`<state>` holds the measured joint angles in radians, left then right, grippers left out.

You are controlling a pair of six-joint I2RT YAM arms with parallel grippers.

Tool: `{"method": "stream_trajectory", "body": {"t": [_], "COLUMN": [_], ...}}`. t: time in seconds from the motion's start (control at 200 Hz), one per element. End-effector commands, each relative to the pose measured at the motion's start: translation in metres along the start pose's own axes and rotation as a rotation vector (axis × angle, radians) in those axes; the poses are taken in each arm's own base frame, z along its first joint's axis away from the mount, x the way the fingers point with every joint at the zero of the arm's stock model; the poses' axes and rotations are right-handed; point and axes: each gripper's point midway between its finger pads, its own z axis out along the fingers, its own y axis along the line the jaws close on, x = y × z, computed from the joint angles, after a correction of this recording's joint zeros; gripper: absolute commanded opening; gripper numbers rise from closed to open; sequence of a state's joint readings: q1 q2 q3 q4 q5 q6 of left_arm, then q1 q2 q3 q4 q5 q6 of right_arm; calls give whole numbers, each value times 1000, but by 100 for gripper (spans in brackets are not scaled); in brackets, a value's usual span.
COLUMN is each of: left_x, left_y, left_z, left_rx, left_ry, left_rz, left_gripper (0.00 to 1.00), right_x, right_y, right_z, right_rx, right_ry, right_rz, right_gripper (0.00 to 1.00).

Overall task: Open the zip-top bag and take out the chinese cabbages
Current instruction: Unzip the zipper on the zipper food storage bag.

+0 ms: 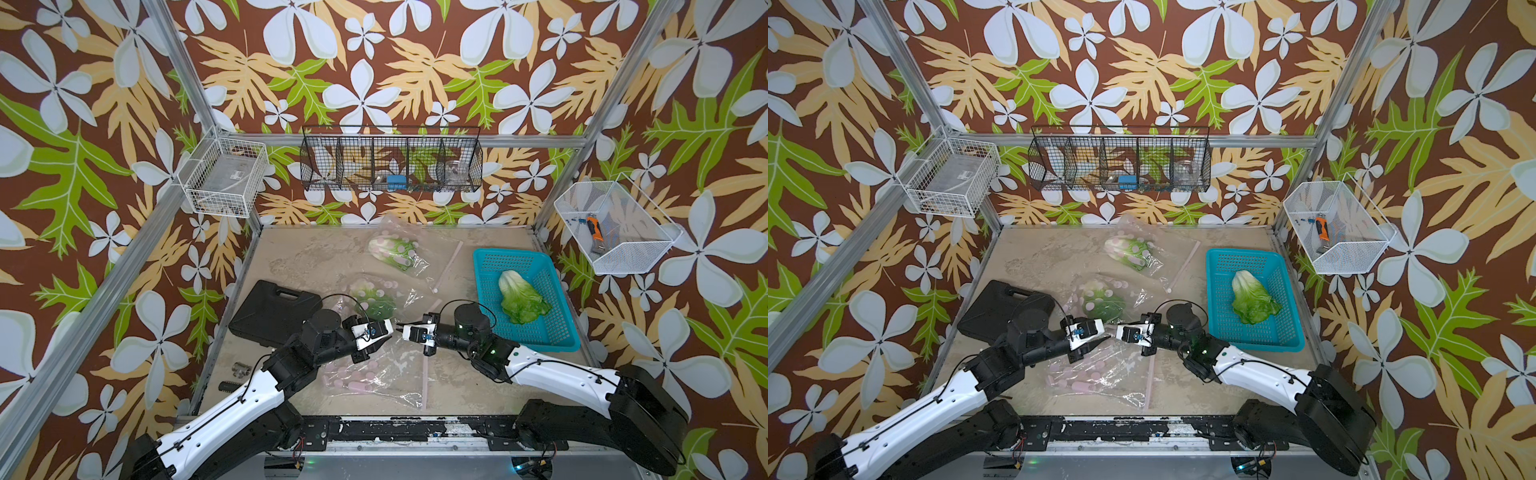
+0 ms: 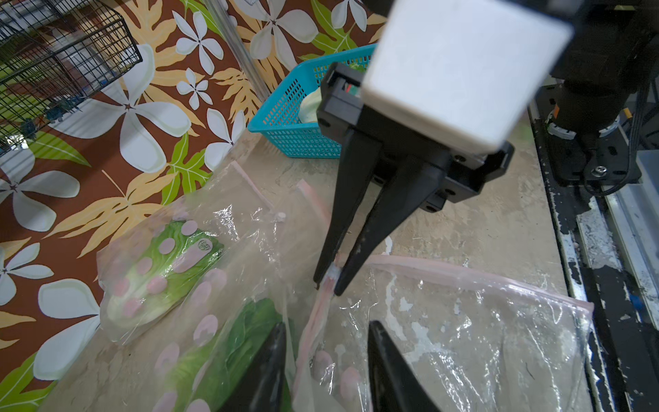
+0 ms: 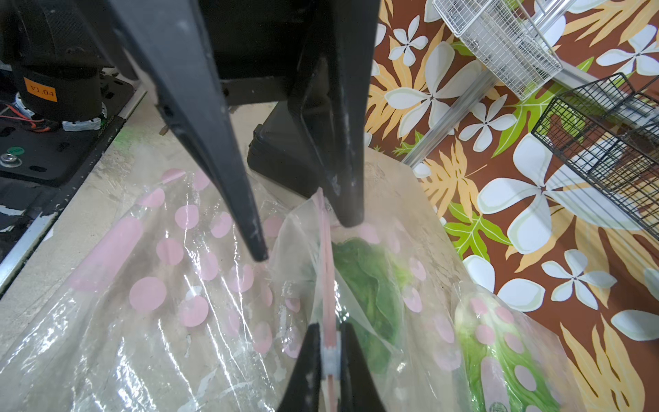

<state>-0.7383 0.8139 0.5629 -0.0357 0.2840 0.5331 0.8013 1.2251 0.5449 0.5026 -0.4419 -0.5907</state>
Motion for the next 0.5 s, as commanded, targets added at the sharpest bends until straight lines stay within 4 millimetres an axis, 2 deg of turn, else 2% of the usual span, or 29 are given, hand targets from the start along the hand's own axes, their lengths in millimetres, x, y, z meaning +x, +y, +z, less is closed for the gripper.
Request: {"method": "stream_trajectory", "body": {"t": [0.0,0.16,0.335,0.495], "left_x": [0,7,2,-4], "left_y": [9,8,13,24], "left_z": [3,9,3,-16], "left_rx": [-40,-33,-71,-161], "left_ry": [10,34,17,-4], "left_rz": [16,9,13,5], "left_gripper": [28,0,0,0], "right_x": [-9,-9,-7,-7], "right_y": [-2,0,0,-2], "right_z": [0,-1,-2,-4], "right_rx": [-7,-7,-8,11], "right_ry": [-30,-38,-25,-21], "right_rz": [5,11,-7,-47], "right_gripper": [0,0,0,0]}}
